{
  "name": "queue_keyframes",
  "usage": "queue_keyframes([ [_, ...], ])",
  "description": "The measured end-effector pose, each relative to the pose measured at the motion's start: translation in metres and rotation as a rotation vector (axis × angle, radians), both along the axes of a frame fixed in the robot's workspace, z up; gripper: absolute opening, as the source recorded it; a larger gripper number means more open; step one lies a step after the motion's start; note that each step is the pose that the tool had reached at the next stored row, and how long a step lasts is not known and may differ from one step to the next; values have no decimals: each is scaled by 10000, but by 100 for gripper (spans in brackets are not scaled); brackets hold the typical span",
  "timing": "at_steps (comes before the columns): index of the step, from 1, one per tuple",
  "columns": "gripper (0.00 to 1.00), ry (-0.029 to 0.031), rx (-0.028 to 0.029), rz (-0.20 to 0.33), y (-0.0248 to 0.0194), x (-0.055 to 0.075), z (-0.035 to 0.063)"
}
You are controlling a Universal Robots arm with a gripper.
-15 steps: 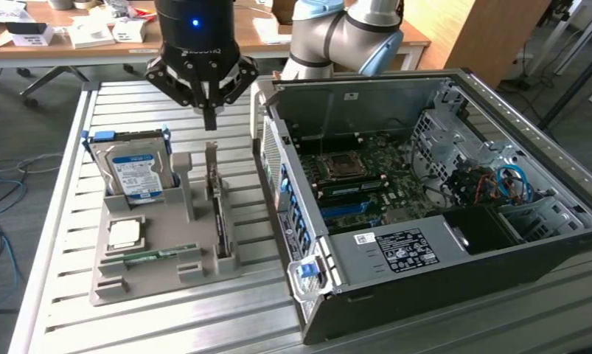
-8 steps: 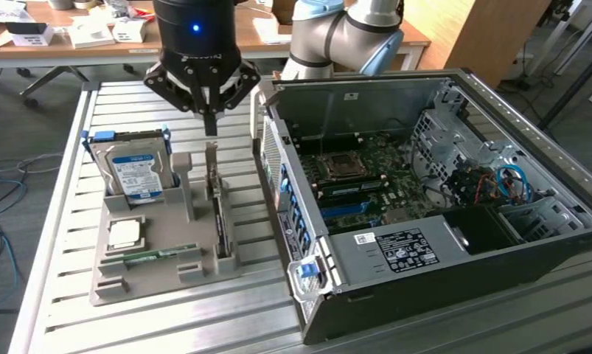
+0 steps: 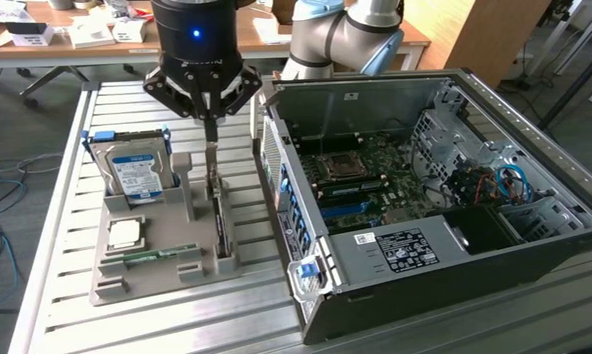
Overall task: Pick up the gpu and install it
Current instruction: 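Reach for the gpu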
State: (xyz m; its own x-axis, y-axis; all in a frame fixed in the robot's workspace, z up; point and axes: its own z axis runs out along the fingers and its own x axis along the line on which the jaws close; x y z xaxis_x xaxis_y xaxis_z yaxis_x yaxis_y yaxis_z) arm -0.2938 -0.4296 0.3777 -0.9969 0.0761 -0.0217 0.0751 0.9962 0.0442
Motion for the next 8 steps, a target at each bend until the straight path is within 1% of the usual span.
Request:
queue_keyframes([
  [8, 11, 0, 0, 0, -124, -6, 0],
])
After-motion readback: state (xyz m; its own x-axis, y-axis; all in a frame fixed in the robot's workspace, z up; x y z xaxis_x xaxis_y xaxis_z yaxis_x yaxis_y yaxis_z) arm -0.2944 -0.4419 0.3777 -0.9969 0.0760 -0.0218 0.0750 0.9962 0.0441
